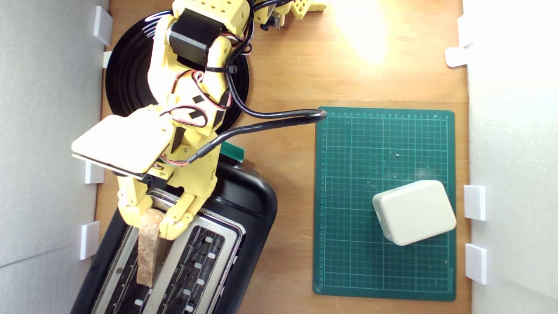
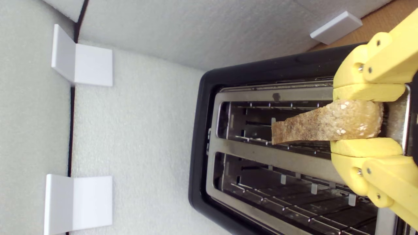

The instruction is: Pick bread and place in toaster

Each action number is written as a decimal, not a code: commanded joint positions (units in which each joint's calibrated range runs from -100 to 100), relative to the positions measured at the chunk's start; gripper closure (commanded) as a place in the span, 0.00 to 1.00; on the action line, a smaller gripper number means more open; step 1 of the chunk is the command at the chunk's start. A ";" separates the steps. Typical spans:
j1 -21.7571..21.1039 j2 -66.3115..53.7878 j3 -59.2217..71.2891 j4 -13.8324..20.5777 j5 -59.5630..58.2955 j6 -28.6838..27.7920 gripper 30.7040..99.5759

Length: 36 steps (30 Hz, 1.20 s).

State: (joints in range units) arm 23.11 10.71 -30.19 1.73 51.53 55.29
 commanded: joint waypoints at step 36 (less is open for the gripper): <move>-5.06 -12.71 -0.36 -4.09 0.44 -5.88 0.37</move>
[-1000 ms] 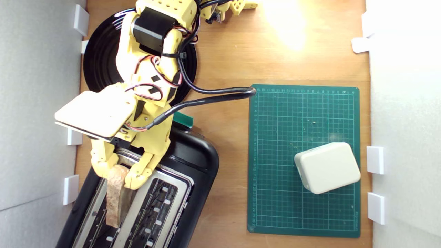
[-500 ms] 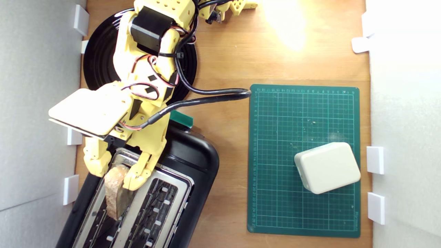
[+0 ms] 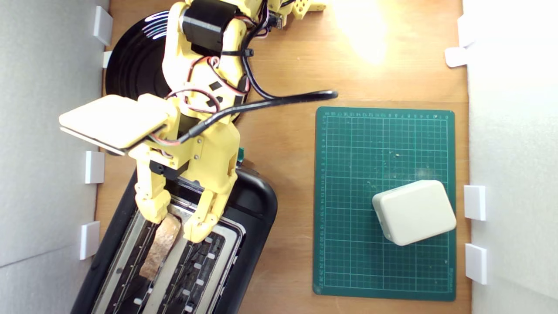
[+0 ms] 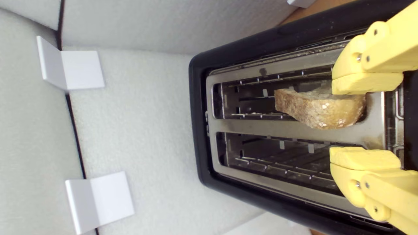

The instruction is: Pick bread and place in toaster

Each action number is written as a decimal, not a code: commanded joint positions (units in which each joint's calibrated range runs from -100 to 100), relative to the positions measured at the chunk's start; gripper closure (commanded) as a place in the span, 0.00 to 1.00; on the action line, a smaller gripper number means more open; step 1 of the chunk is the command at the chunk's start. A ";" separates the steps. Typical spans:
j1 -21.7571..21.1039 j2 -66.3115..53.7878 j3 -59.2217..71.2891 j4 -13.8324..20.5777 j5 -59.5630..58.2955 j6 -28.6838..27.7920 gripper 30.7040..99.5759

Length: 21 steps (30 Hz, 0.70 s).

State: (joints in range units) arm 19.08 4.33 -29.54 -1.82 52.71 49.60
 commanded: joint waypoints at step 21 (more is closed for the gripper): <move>-7.64 -25.37 0.54 -6.88 -0.32 -7.88 0.39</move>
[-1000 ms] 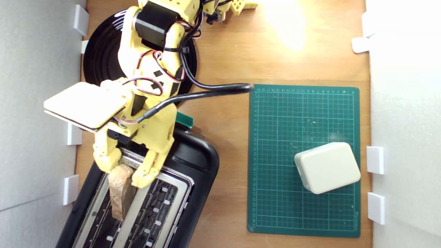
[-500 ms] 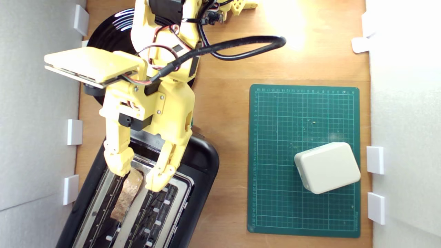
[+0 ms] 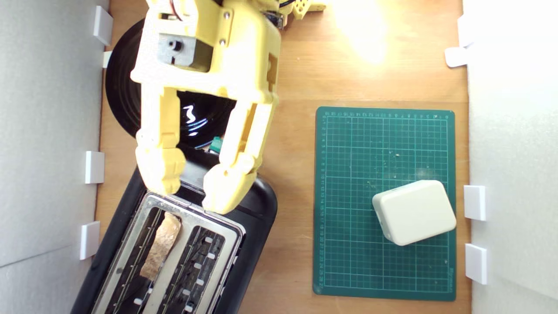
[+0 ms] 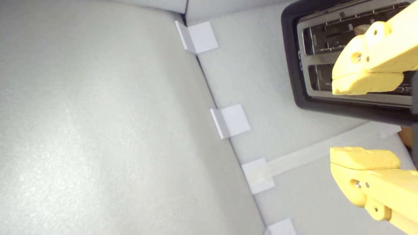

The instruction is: Pick bread and place in toaster

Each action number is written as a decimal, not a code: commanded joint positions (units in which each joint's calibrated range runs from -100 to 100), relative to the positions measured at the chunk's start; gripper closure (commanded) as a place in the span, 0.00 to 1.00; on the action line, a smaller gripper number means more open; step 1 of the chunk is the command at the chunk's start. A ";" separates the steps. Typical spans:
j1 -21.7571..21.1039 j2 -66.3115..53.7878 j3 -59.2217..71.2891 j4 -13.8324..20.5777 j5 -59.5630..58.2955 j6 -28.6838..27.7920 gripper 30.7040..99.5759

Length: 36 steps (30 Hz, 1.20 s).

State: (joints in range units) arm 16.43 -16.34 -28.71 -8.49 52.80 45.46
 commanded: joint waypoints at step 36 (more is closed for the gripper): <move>-25.46 -33.08 40.56 -0.22 -0.66 -30.99 0.75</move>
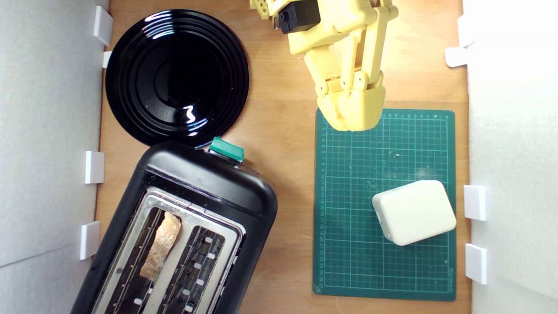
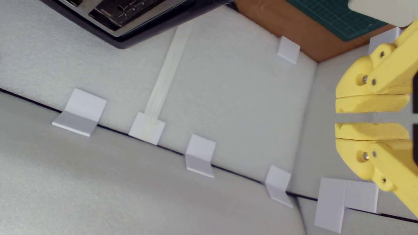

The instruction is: Pick bread and place in toaster

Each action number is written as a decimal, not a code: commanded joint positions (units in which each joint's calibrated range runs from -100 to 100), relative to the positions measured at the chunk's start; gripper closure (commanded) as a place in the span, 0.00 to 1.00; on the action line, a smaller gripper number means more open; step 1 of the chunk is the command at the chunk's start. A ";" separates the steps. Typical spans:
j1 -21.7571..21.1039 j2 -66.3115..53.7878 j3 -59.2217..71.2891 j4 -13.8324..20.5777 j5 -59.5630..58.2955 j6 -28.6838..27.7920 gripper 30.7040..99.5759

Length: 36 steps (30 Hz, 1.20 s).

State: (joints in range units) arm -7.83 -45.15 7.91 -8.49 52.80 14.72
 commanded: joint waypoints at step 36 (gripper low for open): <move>-2.73 -44.45 58.23 -0.85 -0.49 -0.31 0.93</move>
State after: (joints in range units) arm -10.48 -86.31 64.40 -9.02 52.80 14.72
